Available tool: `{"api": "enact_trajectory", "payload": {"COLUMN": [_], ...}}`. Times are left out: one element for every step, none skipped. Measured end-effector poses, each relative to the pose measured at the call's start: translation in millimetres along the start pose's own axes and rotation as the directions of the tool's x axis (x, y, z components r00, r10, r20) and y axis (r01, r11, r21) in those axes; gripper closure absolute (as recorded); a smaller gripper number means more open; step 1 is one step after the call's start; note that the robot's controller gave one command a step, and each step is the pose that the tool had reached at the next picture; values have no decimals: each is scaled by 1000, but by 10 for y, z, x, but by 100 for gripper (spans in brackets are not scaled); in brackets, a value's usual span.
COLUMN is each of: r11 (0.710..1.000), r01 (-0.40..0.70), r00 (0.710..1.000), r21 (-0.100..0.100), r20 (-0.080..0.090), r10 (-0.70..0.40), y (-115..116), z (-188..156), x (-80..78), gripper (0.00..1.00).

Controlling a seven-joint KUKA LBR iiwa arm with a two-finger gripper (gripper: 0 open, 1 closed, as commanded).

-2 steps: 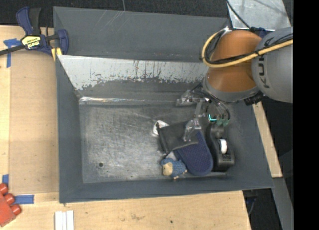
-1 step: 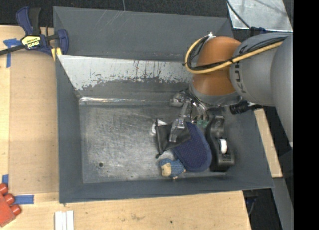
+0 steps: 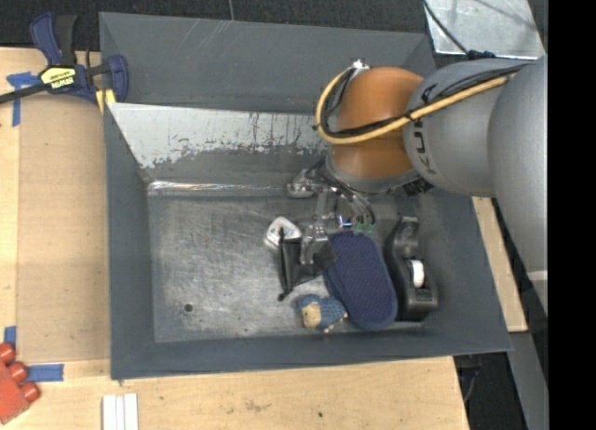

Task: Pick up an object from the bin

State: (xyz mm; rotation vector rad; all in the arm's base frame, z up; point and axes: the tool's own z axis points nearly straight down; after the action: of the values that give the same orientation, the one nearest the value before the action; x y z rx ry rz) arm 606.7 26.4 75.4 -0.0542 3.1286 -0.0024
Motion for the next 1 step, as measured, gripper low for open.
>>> {"api": "enact_trajectory", "payload": {"r11": [1000], "r01": [-1], "r00": [1000], "r21": [-2], "r20": [12], "r10": [1], "y": [5], "z": [-36], "x": [-36], "gripper": [100]}}
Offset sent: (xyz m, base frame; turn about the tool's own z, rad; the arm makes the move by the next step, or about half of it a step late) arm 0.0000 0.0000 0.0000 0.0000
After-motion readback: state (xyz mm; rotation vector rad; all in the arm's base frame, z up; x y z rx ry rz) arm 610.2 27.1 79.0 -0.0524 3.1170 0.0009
